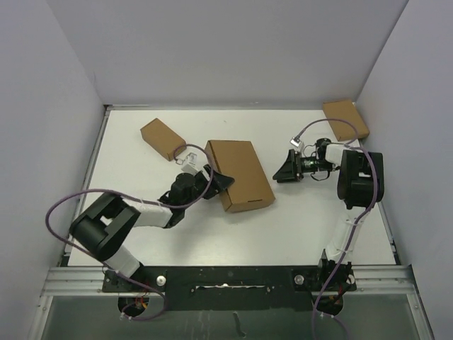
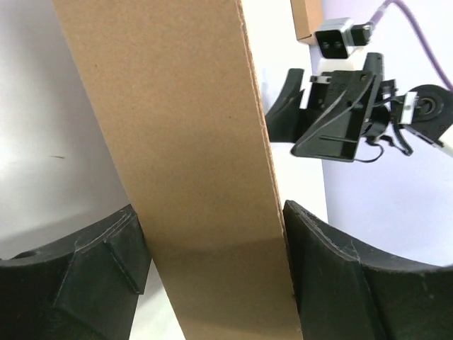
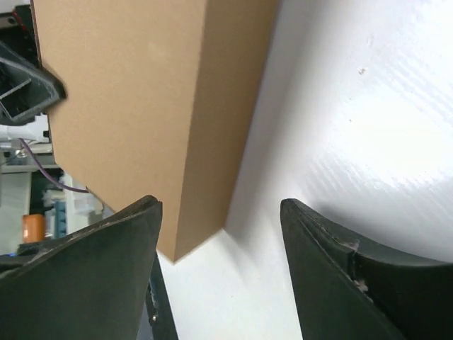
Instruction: Fold the paper box
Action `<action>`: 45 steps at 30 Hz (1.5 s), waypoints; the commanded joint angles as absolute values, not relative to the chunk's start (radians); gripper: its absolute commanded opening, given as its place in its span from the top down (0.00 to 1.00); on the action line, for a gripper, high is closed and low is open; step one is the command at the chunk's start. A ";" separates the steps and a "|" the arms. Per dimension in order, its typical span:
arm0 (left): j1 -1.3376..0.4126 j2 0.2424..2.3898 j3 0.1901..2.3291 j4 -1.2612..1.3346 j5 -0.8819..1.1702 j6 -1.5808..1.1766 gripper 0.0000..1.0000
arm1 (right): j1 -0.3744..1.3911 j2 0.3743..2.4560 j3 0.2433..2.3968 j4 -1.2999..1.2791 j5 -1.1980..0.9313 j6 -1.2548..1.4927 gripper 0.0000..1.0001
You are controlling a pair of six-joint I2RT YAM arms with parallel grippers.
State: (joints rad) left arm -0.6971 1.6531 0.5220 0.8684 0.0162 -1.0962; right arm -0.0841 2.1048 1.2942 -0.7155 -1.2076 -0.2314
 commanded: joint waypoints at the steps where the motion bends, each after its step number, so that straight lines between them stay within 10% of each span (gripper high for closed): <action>1: -0.622 1.386 0.533 0.579 0.083 -0.962 0.81 | -0.119 1.936 1.320 -0.739 -1.214 -0.290 0.31; 16: -0.104 0.973 1.021 -0.834 0.109 -0.224 1.00 | -0.135 1.872 1.312 -0.765 -1.252 -0.316 0.31; 25: -0.287 1.042 1.043 -0.781 -0.730 0.143 1.00 | -0.134 1.881 1.312 -0.767 -1.276 -0.316 0.31; 32: -0.305 1.156 0.904 -0.484 -0.840 0.397 0.99 | -0.133 1.889 1.311 -0.772 -1.286 -0.319 0.31; 42: -0.371 1.232 0.867 -0.531 -0.656 0.368 0.04 | -0.135 1.891 1.315 -0.783 -1.298 -0.330 0.31; 45: -0.469 1.238 0.869 -0.676 -0.606 0.357 0.02 | -0.135 1.895 1.316 -0.785 -1.301 -0.330 0.31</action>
